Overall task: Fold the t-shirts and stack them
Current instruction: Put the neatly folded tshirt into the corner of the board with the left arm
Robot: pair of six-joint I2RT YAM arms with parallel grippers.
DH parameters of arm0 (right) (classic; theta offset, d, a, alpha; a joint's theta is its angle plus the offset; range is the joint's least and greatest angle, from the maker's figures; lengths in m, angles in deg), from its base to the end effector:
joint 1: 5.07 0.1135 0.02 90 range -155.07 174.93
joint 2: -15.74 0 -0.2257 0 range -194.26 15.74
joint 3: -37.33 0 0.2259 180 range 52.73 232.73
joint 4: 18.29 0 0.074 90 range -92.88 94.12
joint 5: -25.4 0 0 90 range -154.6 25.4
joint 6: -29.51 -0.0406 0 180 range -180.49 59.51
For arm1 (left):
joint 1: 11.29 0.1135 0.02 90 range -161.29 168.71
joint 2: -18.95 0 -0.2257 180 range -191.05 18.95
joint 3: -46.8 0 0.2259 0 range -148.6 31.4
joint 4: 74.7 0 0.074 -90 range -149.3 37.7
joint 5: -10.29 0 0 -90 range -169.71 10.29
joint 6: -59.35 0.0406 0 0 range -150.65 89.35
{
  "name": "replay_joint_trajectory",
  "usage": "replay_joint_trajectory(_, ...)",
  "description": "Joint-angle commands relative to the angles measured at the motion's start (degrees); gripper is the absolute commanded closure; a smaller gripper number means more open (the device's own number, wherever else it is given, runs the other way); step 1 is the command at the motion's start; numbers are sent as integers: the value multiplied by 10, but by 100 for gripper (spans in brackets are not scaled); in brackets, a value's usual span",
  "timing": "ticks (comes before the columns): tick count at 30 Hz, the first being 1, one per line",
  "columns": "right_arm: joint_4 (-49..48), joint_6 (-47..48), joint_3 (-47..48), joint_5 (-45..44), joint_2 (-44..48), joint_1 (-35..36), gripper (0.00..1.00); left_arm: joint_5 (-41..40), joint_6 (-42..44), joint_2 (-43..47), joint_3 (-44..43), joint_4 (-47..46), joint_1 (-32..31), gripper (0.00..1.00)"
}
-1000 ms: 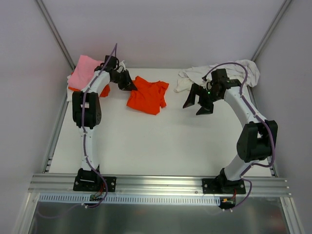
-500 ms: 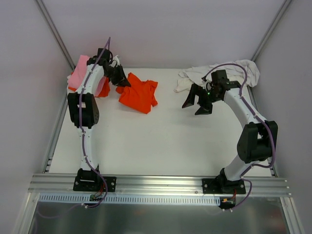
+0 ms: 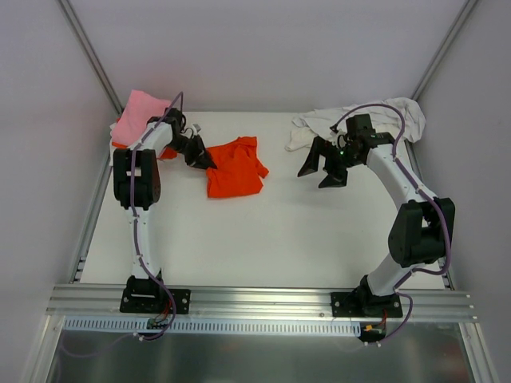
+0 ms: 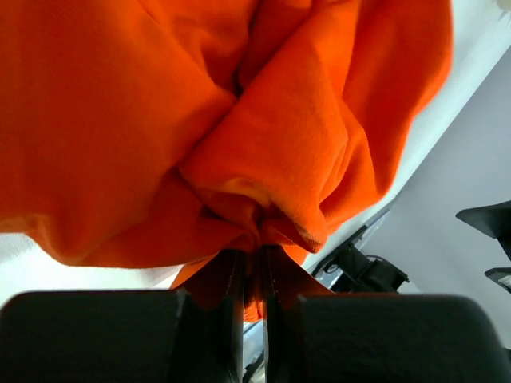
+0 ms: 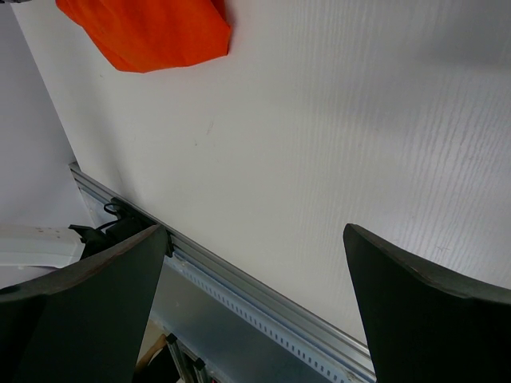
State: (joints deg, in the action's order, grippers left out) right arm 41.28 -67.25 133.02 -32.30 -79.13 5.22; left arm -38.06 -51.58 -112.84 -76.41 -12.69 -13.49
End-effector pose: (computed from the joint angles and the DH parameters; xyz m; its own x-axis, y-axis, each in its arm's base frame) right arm 0.3122 0.0787 0.2490 -0.8852 -0.0596 -0.4614 -0.3218 0.7947 0.5147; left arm 0.4271 -0.0434 0.1497 -0.9694 -0.2299 -0.0865 -0.1038 0.7024 -0.7042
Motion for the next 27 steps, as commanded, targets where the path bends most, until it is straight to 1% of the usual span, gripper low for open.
replay_joint_trajectory(1,0,3,16,12,16,1,1,40,-13,53,22,-13,-2,100)
replay_joint_trajectory(7,5,5,36,13,3,1,0,46,-15,90,97,-35,-14,100)
replay_joint_trajectory(9,7,7,41,15,-1,1,0,32,-6,102,117,-28,-24,99)
replay_joint_trajectory(11,8,9,44,15,-6,1,1,20,4,125,142,-36,-36,76)
replay_joint_trajectory(12,8,8,48,15,-7,1,0,11,4,141,159,-50,-40,52)
replay_joint_trajectory(13,8,8,49,15,-7,1,1,-9,0,174,199,-90,-44,44)
replay_joint_trajectory(14,8,9,50,15,-10,1,0,-15,-3,189,217,-110,-47,35)
replay_joint_trajectory(15,7,11,54,15,-12,0,0,-22,-7,205,251,-128,-49,21)
replay_joint_trajectory(17,6,11,58,15,-15,2,1,-34,-15,237,279,-178,-50,4)
replay_joint_trajectory(18,5,11,59,12,-19,1,0,-36,-16,245,290,-191,-50,1)
replay_joint_trajectory(23,-13,1,79,21,-43,3,1,-58,-16,291,352,-250,-53,1)
replay_joint_trajectory(27,-35,-14,108,48,-96,15,1,-98,-16,312,381,-248,-53,1)
